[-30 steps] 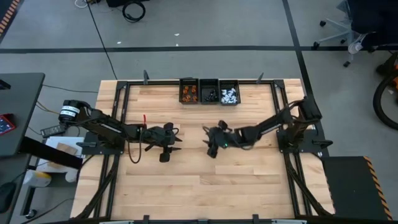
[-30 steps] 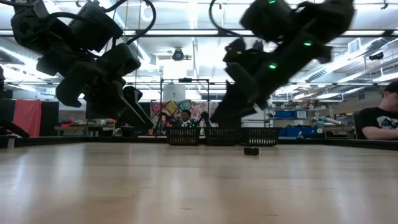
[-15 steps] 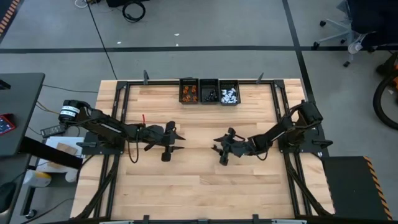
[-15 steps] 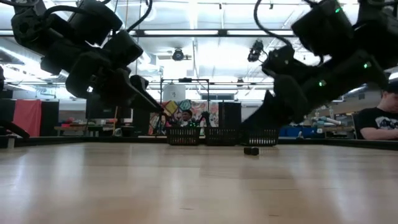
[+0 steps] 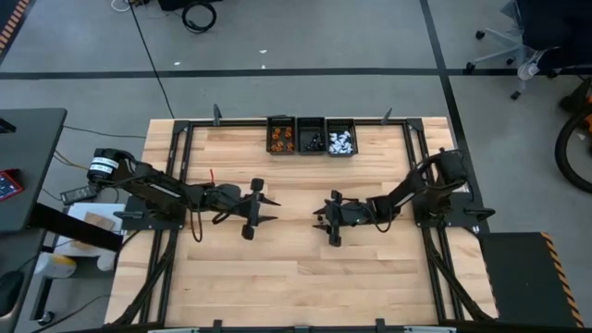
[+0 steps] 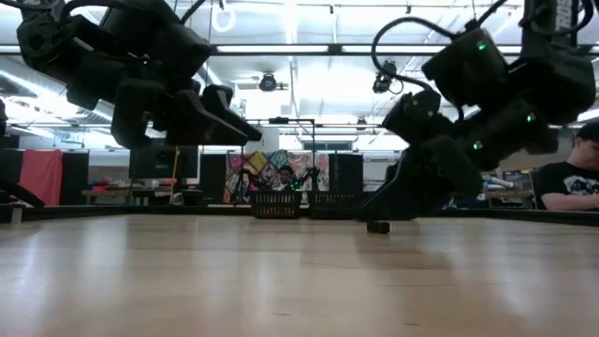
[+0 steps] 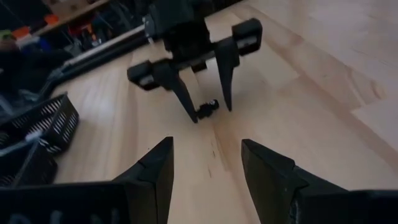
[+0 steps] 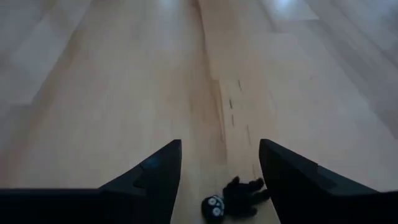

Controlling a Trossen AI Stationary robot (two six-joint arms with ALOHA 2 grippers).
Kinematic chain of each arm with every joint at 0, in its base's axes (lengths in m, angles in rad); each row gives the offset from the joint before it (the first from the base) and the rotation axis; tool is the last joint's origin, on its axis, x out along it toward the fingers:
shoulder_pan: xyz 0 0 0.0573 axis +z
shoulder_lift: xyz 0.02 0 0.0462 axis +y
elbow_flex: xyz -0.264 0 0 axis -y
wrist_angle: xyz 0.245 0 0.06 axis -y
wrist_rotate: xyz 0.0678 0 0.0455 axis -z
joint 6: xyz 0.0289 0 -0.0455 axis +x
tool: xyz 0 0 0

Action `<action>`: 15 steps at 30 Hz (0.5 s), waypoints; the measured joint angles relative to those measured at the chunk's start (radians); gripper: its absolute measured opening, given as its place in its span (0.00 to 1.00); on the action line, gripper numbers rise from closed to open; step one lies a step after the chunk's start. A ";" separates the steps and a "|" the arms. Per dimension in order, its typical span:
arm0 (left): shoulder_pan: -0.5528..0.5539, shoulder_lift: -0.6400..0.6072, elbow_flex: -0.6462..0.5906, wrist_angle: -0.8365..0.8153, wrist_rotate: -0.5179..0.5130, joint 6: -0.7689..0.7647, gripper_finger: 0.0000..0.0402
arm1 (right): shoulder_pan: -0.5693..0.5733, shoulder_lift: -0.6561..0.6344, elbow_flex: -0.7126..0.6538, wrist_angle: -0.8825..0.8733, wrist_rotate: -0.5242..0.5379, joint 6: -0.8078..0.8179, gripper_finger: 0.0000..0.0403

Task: Sort game pieces by color
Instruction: Put the black game piece into the center black basket

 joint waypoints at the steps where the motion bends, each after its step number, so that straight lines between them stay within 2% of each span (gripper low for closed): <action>1: 0.000 0.000 0.000 0.005 0.000 0.015 0.41 | -0.002 0.016 0.000 0.025 0.000 -0.009 0.55; 9: 0.000 0.000 0.000 0.000 0.000 0.039 0.41 | -0.003 0.157 0.001 0.219 0.005 -0.049 0.57; 15: 0.000 0.000 0.000 -0.005 0.000 0.023 0.41 | -0.003 0.244 -0.020 0.372 0.002 -0.039 0.51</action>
